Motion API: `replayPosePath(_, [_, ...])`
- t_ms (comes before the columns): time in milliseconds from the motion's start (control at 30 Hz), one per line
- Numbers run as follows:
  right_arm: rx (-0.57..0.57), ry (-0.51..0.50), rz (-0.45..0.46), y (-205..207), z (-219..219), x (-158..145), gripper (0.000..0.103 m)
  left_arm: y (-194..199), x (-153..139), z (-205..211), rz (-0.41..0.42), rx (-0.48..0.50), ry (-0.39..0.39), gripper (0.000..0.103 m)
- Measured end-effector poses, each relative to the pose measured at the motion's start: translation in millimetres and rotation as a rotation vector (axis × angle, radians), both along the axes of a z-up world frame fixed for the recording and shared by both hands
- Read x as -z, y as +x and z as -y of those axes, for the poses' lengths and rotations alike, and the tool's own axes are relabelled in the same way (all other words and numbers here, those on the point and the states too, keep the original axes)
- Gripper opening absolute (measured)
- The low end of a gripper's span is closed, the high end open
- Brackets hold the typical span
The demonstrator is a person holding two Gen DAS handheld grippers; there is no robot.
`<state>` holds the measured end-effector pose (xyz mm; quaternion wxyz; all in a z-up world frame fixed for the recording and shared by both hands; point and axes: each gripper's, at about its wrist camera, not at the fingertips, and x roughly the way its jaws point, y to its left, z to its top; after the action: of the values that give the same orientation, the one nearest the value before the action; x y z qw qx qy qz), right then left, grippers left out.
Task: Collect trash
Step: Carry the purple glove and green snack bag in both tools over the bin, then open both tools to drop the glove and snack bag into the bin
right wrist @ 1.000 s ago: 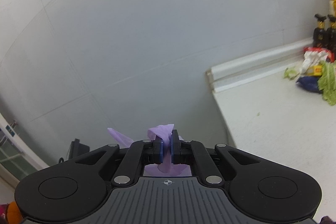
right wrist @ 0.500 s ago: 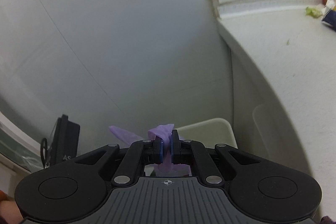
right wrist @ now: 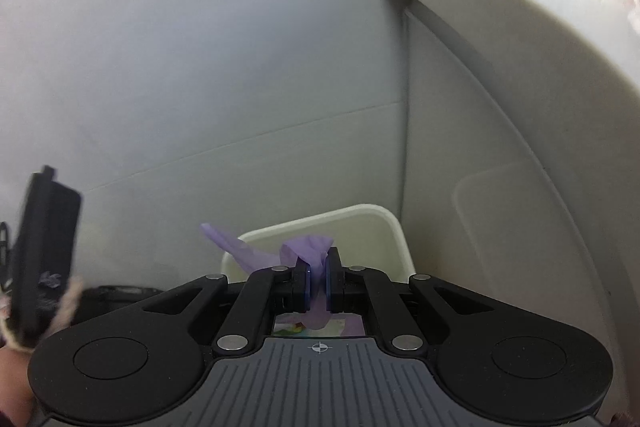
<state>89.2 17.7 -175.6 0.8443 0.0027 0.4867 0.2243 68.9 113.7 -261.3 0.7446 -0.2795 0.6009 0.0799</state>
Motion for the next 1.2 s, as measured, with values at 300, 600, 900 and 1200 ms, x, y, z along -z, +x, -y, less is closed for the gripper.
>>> replayPosePath(300, [0.007,-0.002,-0.065,19.3,-3.8,19.8,0.027,4.3,-3.7,12.9,-0.005,0.125,0.066,0.052])
replayPosePath(600, [0.009,0.019,-0.062,20.7,1.6,18.0,0.059,6.3,-8.6,16.8,-0.016,0.146,0.083,0.08])
replayPosePath(900, [-0.006,0.032,-0.054,19.6,8.3,6.2,0.074,3.7,-18.7,23.5,-0.005,0.16,0.102,0.09])
replayPosePath(1200, [-0.041,0.052,-0.039,4.4,11.2,-20.7,0.083,-11.2,-42.4,24.6,0.022,0.188,0.114,0.097])
